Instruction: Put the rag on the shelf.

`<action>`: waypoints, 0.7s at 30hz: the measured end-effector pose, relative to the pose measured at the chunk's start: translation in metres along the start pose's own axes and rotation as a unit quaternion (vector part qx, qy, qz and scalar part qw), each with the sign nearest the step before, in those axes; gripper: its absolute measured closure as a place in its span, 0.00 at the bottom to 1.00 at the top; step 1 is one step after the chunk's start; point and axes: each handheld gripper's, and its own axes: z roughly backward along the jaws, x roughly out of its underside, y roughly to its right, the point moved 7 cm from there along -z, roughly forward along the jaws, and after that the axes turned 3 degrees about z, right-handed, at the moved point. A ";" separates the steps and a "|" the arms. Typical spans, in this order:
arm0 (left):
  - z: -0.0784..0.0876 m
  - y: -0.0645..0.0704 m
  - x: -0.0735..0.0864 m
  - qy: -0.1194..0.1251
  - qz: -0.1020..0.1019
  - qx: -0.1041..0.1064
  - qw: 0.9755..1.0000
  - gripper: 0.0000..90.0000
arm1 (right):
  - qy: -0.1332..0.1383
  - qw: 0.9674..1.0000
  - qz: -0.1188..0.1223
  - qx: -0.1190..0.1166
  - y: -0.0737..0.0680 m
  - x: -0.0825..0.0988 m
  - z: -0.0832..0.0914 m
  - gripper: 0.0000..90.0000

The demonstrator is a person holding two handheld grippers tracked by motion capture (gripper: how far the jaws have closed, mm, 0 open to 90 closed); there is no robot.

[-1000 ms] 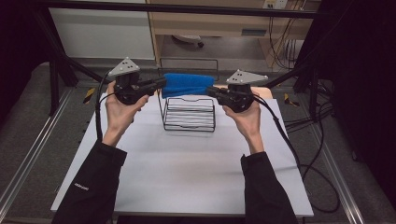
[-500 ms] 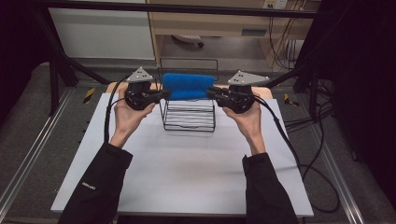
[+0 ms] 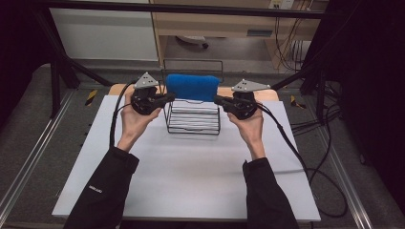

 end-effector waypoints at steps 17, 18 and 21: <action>0.033 0.003 0.020 -0.030 0.003 -0.002 1.000 0.60 | 0.029 0.999 -0.024 0.003 -0.001 -0.001 0.043 0.46; 0.035 0.002 0.024 -0.033 0.005 -0.005 0.999 0.57 | 0.024 0.999 -0.024 0.004 -0.001 0.001 0.045 0.41; 0.040 0.000 0.034 -0.039 0.005 -0.011 0.999 0.48 | 0.014 0.999 -0.033 0.004 0.000 0.010 0.048 0.30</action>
